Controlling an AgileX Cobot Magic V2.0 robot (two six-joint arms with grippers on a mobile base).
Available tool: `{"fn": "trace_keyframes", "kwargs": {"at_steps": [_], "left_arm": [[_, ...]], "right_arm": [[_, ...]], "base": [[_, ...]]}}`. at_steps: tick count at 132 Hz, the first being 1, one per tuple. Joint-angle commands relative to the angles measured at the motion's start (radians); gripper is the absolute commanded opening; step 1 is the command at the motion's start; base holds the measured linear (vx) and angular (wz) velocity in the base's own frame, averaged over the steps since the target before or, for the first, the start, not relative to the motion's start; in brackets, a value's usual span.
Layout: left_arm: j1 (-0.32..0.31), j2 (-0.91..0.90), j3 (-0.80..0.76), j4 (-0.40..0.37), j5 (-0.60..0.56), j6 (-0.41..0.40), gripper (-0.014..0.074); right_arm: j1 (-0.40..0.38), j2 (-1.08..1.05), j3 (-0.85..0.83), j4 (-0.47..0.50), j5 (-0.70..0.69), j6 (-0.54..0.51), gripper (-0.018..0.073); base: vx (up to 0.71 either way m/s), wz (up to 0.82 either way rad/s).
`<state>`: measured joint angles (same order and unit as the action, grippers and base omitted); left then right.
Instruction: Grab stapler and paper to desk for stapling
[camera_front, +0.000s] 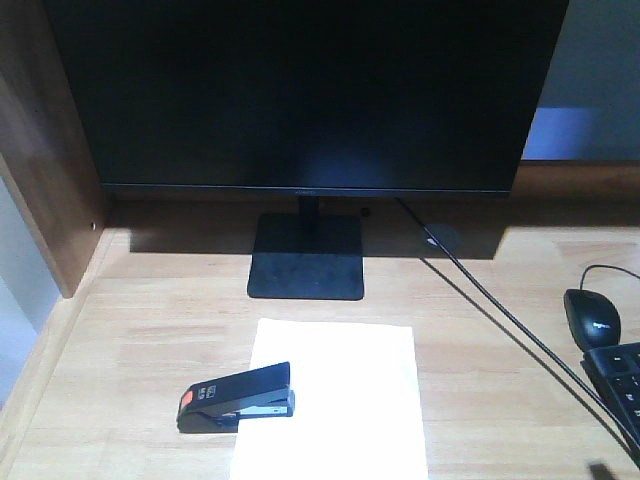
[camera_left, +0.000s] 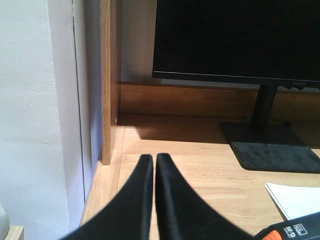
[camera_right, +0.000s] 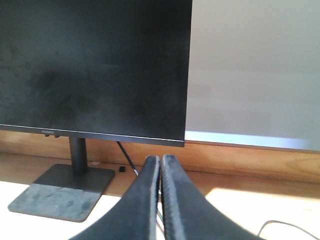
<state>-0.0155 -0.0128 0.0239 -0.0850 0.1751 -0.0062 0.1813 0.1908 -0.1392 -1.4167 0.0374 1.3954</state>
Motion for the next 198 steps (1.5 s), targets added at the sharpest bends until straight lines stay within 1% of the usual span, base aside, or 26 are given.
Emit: {"fn": "trace_keyframes", "kwargs": {"at_steps": [1, 10, 11, 16, 17, 20, 21, 26, 27, 32, 33, 38, 39, 42, 43, 50, 51, 54, 55, 65, 80, 91, 107, 134, 159, 198], "left_arm": [[0.001, -0.015, 0.011, -0.003, -0.076, -0.010, -0.0006], [0.001, -0.015, 0.011, -0.003, -0.076, -0.010, -0.0006], [0.001, -0.015, 0.011, -0.003, -0.076, -0.010, -0.0006], [0.001, -0.015, 0.011, -0.003, -0.076, -0.010, -0.0006], [0.001, -0.015, 0.011, -0.003, -0.076, -0.010, -0.0006], [0.001, -0.015, 0.011, -0.003, -0.076, -0.010, -0.0006], [0.001, -0.015, 0.011, -0.003, -0.076, -0.010, -0.0006], [0.001, -0.015, 0.011, -0.003, -0.076, -0.010, -0.0006], [0.001, -0.015, 0.011, -0.003, -0.076, -0.010, -0.0006], [0.001, -0.015, 0.011, -0.003, -0.076, -0.010, -0.0006], [0.001, -0.015, 0.011, -0.003, -0.076, -0.010, -0.0006], [0.001, -0.015, 0.011, -0.003, -0.076, -0.010, -0.0006], [0.001, -0.015, 0.011, -0.003, -0.076, -0.010, -0.0006], [0.001, -0.015, 0.011, -0.003, -0.076, -0.010, -0.0006], [0.001, -0.015, 0.011, -0.003, -0.076, -0.010, -0.0006], [0.001, -0.015, 0.011, -0.003, -0.076, -0.010, -0.0006], [0.001, -0.015, 0.011, -0.003, -0.076, -0.010, -0.0006], [0.001, -0.015, 0.011, -0.003, -0.076, -0.010, -0.0006], [0.001, -0.015, 0.011, -0.003, -0.076, -0.010, -0.0006], [0.001, -0.015, 0.011, -0.003, -0.076, -0.010, -0.0006], [0.001, -0.015, 0.011, -0.003, -0.076, -0.010, -0.0006], [0.001, -0.015, 0.011, -0.003, -0.076, -0.010, -0.0006], [0.001, -0.015, 0.011, -0.003, -0.076, -0.010, -0.0006], [0.001, -0.015, 0.011, -0.003, -0.076, -0.010, -0.0006], [0.001, -0.015, 0.011, -0.003, -0.076, -0.010, -0.0006], [0.001, -0.015, 0.011, -0.003, -0.076, -0.010, -0.0006]], "right_arm": [[0.002, 0.009, -0.027, 0.095, -0.009, -0.068, -0.0006], [0.002, 0.009, -0.027, 0.243, -0.004, -0.203, -0.0006], [0.002, 0.009, -0.027, 0.303, -0.002, -0.243, -0.0006], [0.002, 0.009, -0.027, 0.389, -0.002, -0.334, -0.0006], [0.002, 0.009, -0.027, 0.460, -0.002, -0.407, -0.0006], [0.002, 0.009, -0.027, 0.508, -0.002, -0.459, -0.0006], [0.002, 0.009, -0.027, 0.557, -0.001, -0.538, -0.0006], [0.002, 0.009, -0.027, 0.662, 0.000, -0.648, -0.0006], [0.002, 0.009, -0.027, 0.744, 0.002, -0.731, -0.0006], [0.002, 0.009, -0.027, 0.851, 0.005, -0.842, -0.0006], [0.002, 0.009, -0.027, 0.930, 0.008, -0.897, -0.0006], [0.002, 0.009, -0.027, 1.032, 0.013, -1.005, -0.0006], [0.002, 0.009, -0.027, 1.105, 0.014, -1.082, -0.0006], [0.002, 0.009, -0.027, 1.152, 0.015, -1.131, -0.0006], [0.002, 0.009, -0.027, 1.196, 0.016, -1.204, -0.0006], [0.002, 0.009, -0.027, 1.323, 0.015, -1.338, -0.0006], [0.002, 0.009, -0.027, 1.382, 0.011, -1.395, -0.0006], [0.002, 0.009, -0.027, 1.417, 0.008, -1.437, -0.0006], [0.002, 0.009, -0.026, 1.473, 0.003, -1.473, -0.0006], [-0.005, 0.003, -0.026, 1.597, -0.026, -1.627, -0.0006], [-0.071, -0.009, -0.026, 1.605, -0.024, -1.645, -0.0006], [-0.135, -0.029, -0.026, 1.556, 0.001, -1.625, -0.0006], [-0.173, -0.085, 0.026, 1.503, -0.037, -1.576, -0.0006], [-0.173, -0.189, 0.172, 1.483, -0.104, -1.546, -0.0006], [-0.170, -0.211, 0.171, 1.388, -0.064, -1.464, -0.0006], [-0.170, -0.211, 0.171, 1.377, -0.069, -1.441, -0.0006]], "base": [[0.00, 0.00], [0.00, 0.00], [0.00, 0.00], [0.00, 0.00], [0.00, 0.00], [0.00, 0.00], [0.00, 0.00], [0.00, 0.00], [0.00, 0.00], [0.00, 0.00], [0.00, 0.00], [0.00, 0.00], [0.00, 0.00], [0.00, 0.00], [0.00, 0.00], [0.00, 0.00], [0.00, 0.00], [0.00, 0.00], [0.00, 0.00], [0.00, 0.00], [0.00, 0.00], [0.00, 0.00], [0.00, 0.00], [0.00, 0.00], [0.00, 0.00], [0.00, 0.00]]}}
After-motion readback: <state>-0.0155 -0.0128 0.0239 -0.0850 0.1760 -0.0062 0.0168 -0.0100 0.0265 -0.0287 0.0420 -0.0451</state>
